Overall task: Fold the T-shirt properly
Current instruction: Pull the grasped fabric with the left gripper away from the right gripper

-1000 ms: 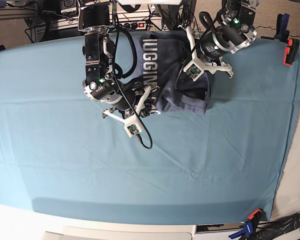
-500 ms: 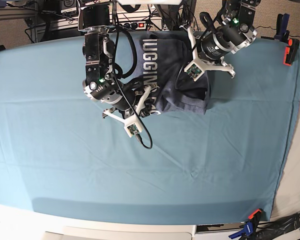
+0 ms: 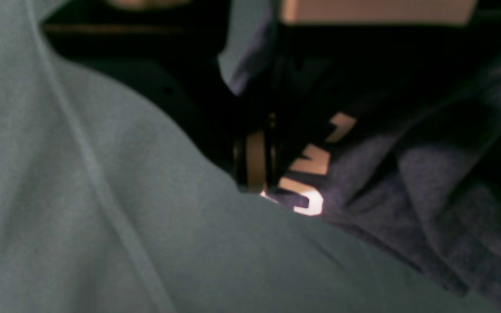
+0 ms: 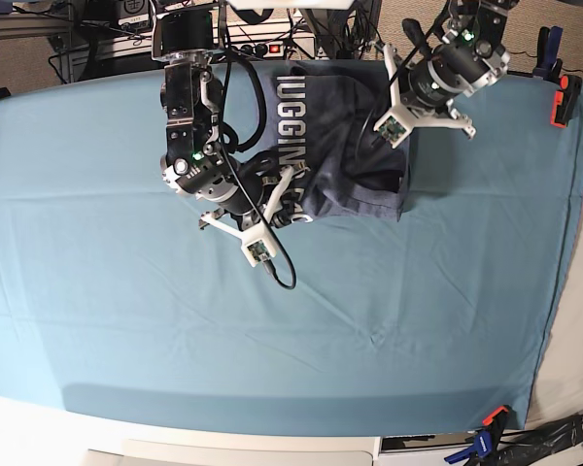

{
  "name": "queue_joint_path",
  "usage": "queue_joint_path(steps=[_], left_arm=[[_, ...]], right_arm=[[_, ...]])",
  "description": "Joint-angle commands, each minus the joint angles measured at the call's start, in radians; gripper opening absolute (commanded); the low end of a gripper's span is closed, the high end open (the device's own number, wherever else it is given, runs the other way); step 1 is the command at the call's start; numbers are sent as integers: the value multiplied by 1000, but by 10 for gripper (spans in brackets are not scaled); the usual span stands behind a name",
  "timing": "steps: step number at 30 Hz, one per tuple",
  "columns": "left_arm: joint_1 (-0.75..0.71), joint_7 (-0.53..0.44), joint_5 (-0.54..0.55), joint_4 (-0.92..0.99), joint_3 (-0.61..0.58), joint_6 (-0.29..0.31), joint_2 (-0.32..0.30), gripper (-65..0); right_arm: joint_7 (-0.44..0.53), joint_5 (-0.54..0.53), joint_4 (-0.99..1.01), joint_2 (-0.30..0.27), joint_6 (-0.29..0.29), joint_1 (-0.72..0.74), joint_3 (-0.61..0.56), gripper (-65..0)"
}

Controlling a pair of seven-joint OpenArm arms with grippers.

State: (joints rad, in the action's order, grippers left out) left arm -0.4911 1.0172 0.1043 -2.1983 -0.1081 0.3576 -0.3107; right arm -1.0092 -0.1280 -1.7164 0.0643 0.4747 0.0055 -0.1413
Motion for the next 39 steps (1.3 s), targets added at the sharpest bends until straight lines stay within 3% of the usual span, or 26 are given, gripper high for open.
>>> queue_joint_path(steps=[1,8,18,25,34,39], left_arm=[[-8,-6,4,-31,2,-3,-5,-650],[-30,39,3,-50,2,-3,-10,-650],[-31,60,5,-50,74,-48,-131,-650],[-76,60,84,-50,167,-47,-136,-650],[-133,60,100,-51,171,-45,-136,-650],[-149,60,204,-51,171,-43,-135,-637]], right_arm=[[21,-6,-17,2,3,19,-1,-650],[21,-6,-17,2,3,19,-1,-650],[18,-6,-17,2,3,19,-1,-650],[18,-6,-17,2,3,19,-1,-650],[21,-6,-17,2,3,19,-1,-650],[32,-6,-17,2,3,26,-1,-650]])
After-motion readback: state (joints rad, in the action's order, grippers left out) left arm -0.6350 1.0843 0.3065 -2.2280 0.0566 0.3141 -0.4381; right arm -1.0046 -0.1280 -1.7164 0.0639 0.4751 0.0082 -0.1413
